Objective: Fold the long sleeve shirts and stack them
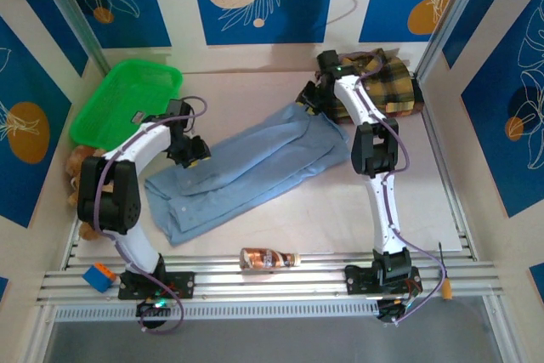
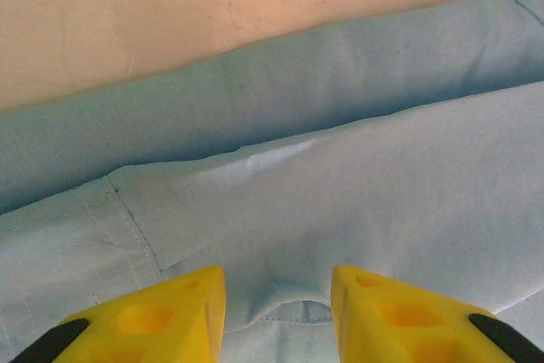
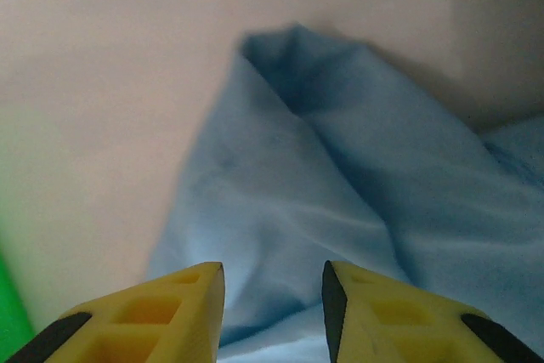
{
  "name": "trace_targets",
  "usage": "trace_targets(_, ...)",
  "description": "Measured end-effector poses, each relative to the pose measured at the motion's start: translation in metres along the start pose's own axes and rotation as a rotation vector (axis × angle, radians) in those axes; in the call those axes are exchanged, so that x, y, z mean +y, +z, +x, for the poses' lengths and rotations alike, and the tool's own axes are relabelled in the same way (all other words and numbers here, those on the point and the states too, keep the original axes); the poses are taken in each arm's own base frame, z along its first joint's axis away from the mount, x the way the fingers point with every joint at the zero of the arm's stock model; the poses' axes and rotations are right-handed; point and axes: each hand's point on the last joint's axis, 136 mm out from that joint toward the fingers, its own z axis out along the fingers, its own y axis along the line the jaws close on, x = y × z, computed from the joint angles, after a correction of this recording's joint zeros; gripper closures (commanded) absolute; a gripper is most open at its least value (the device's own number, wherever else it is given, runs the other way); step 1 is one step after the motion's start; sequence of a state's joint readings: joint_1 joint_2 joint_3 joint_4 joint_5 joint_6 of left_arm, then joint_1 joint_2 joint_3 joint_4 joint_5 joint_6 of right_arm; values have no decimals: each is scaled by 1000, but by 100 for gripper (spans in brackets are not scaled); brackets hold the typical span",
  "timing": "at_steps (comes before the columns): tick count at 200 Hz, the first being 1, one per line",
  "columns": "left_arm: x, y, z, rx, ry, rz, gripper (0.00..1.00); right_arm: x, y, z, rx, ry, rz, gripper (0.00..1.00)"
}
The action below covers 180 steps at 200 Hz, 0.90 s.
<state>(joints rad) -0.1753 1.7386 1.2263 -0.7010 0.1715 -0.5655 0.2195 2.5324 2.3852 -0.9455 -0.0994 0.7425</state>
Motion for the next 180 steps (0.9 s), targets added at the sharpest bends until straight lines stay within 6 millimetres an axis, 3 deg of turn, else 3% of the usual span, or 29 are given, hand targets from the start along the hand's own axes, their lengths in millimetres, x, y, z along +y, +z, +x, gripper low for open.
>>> trace_targets(40,11,9,12,31,-9,-30,62,-29,16,25,67,-3,74,63)
trace_targets(74,21,16,22,56,-15,-56,62,-45,14,39,92,2,99,63)
trace_targets(112,26,19,27,68,-19,-70,62,-46,1,43,77,-12,84,87)
trace_targets(159,31,22,32,75,-23,-85,62,-48,-9,44,64,-7,62,100)
trace_targets(180,36,24,35,84,-32,-92,62,-54,-11,47,73,7,59,100)
